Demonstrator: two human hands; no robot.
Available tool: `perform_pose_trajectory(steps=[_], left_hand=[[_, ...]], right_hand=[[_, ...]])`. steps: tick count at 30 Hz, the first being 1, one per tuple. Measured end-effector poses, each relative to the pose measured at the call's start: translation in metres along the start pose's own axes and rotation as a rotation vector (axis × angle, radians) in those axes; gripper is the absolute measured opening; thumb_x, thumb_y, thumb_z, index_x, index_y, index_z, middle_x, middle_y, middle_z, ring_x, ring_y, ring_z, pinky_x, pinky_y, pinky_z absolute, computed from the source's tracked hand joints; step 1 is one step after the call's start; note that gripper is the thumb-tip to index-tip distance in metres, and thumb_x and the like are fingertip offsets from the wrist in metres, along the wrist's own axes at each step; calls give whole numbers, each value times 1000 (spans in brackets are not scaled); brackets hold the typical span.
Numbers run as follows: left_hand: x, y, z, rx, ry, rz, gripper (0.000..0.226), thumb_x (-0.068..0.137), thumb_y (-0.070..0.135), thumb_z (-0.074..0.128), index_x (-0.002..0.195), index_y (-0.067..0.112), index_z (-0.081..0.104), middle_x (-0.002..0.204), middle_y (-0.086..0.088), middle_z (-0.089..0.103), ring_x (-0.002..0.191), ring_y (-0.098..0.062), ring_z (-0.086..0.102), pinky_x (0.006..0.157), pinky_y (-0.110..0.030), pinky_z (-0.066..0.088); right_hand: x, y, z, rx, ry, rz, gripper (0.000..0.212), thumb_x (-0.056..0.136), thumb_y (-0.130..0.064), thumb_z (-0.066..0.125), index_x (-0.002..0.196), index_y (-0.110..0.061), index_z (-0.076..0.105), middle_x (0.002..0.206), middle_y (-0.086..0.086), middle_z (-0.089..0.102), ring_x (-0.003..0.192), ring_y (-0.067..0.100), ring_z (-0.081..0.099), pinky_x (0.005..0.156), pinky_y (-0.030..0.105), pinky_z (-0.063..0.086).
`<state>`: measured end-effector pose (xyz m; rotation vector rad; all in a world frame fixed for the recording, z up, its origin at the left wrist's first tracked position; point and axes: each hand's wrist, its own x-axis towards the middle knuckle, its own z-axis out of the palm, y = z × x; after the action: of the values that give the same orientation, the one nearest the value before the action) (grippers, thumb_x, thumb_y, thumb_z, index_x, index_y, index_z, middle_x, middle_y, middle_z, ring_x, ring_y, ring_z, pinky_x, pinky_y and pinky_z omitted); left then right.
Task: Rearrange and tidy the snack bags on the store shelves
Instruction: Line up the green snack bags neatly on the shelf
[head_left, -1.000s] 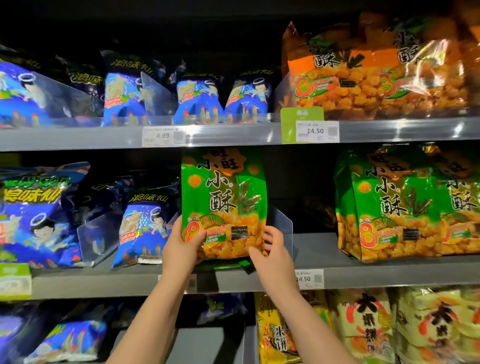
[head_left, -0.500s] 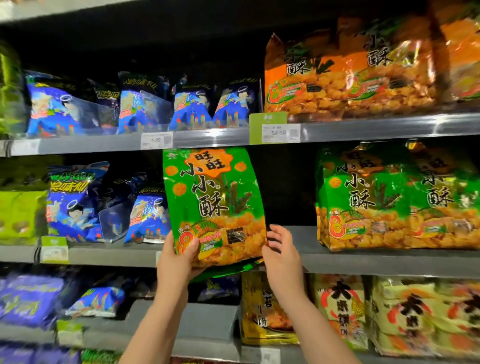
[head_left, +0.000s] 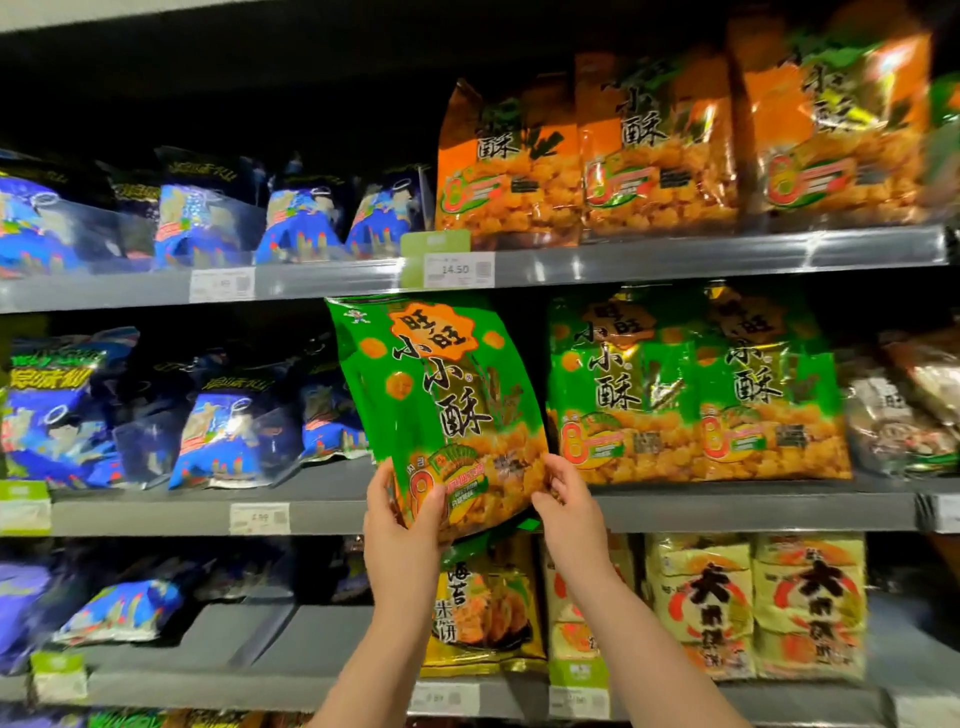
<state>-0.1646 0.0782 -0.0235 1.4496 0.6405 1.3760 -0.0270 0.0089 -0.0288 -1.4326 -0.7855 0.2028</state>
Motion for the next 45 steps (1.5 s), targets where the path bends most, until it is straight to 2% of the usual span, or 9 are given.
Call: perform_pose_trajectory(steps=[5, 10, 13, 17, 25, 33, 37, 41, 45], left_hand=[[1, 0, 21, 52, -1, 58, 57, 82, 44, 61, 132, 46, 33, 133, 8, 40, 117, -7, 41, 101, -44, 42], [14, -12, 27, 59, 26, 98, 54, 86, 36, 59, 133, 41, 35, 134, 5, 45, 118, -12, 47, 101, -45, 43], [20, -18, 29, 65, 32, 105, 51, 87, 33, 58, 132, 39, 36, 133, 2, 46, 114, -12, 49, 100, -43, 43], [29, -24, 30, 52, -50, 60, 49, 89, 34, 55, 132, 45, 35, 130, 2, 51, 116, -18, 53, 98, -50, 44], [48, -24, 40, 114, -147, 56, 51, 91, 30, 49, 138, 41, 32, 133, 2, 52, 119, -21, 51, 99, -51, 44], [46, -28, 40, 151, -22, 135, 47, 91, 33, 47, 136, 38, 35, 123, 4, 53, 113, -16, 51, 95, -48, 46], [48, -30, 38, 147, -8, 136, 44, 92, 31, 47, 135, 36, 37, 123, 2, 53, 114, -16, 51, 95, -49, 46], [50, -31, 35, 142, -2, 137, 43, 92, 32, 46, 134, 38, 37, 124, 3, 52, 115, -17, 51, 96, -51, 45], [51, -30, 41, 159, -37, 162, 43, 93, 29, 45, 135, 36, 37, 122, 3, 54, 114, -15, 51, 96, -49, 45]], right_hand=[[28, 2, -10, 62, -32, 50, 45, 90, -3, 48, 126, -30, 46, 140, 4, 43, 132, 18, 35, 97, 29, 35], [46, 6, -11, -81, -150, 19, 49, 90, 3, 43, 125, -31, 40, 134, 1, 45, 128, 18, 41, 97, 27, 39], [59, 4, -19, -555, -111, -122, 43, 92, -8, 41, 130, -28, 40, 124, 0, 55, 96, 17, 57, 70, 26, 47], [72, -9, -26, -890, 142, -383, 23, 93, -21, 42, 115, -24, 49, 83, -7, 56, 70, 15, 53, 45, 26, 34], [82, 0, -29, -754, 219, -310, 10, 97, -25, 39, 103, -20, 45, 63, -3, 55, 52, 15, 51, 41, 27, 32], [96, 0, -25, -634, 88, -270, 35, 97, -24, 42, 130, -13, 44, 70, -12, 56, 60, 2, 52, 49, 17, 37], [104, -7, -31, -800, -71, -203, 46, 94, -22, 39, 140, -22, 37, 73, -4, 61, 57, 11, 53, 47, 26, 38], [112, -17, -43, -1188, -169, -289, 23, 91, -18, 34, 97, -20, 56, 66, -2, 51, 68, 25, 54, 44, 26, 29], [109, -10, -50, -1390, -75, -419, 19, 93, -14, 38, 93, -14, 57, 66, -1, 49, 65, 26, 58, 47, 28, 42]])
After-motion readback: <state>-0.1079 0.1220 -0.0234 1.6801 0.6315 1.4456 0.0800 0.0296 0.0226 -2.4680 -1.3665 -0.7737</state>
